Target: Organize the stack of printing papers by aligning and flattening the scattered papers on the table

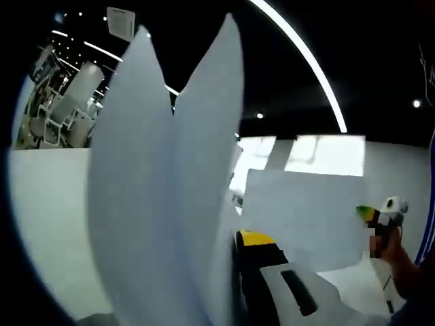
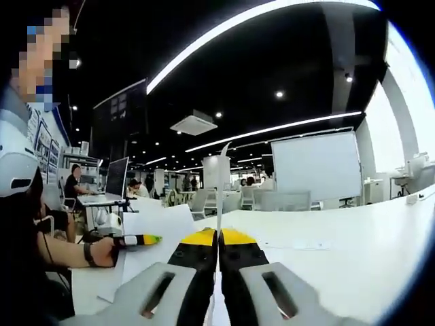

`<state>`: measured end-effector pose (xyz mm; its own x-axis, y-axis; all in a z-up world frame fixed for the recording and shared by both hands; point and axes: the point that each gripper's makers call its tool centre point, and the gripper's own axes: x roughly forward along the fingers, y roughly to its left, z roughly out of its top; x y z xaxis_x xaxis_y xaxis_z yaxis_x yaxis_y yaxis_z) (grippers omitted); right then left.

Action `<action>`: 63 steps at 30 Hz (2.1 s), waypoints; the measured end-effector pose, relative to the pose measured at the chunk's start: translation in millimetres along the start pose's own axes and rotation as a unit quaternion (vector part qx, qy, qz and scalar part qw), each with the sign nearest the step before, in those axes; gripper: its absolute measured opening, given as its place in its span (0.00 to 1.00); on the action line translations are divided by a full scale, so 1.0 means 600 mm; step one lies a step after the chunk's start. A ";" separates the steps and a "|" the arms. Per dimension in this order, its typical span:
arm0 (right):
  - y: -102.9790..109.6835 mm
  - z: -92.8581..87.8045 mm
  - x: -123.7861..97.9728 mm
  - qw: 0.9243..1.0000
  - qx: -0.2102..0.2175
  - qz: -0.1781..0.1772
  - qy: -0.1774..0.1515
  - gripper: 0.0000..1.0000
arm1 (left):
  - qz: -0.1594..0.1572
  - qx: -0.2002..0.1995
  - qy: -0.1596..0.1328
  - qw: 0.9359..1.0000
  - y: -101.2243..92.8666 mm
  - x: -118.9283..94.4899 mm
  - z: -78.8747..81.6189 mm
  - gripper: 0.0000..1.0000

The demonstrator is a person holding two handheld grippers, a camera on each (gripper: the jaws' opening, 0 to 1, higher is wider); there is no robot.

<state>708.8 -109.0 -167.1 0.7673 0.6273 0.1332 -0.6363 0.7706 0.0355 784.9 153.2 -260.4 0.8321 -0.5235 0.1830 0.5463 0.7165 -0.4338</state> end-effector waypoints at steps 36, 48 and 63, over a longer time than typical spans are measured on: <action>0.030 0.071 0.026 0.998 -0.001 0.028 -0.052 0.00 | -0.002 -0.005 -0.002 1.000 0.007 0.001 0.002 0.09; 0.047 0.093 0.027 0.997 -0.018 0.035 -0.061 0.00 | -0.003 -0.005 -0.001 1.000 0.003 0.000 0.001 0.09; 0.058 0.125 0.027 0.995 -0.029 0.043 -0.083 0.00 | -0.003 -0.006 -0.001 1.000 0.002 -0.001 0.000 0.09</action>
<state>692.8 -80.3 -89.2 0.6836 0.6672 0.2960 -0.6889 0.7237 -0.0404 785.2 154.2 -261.3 0.8295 -0.5265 0.1865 0.5494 0.7085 -0.4430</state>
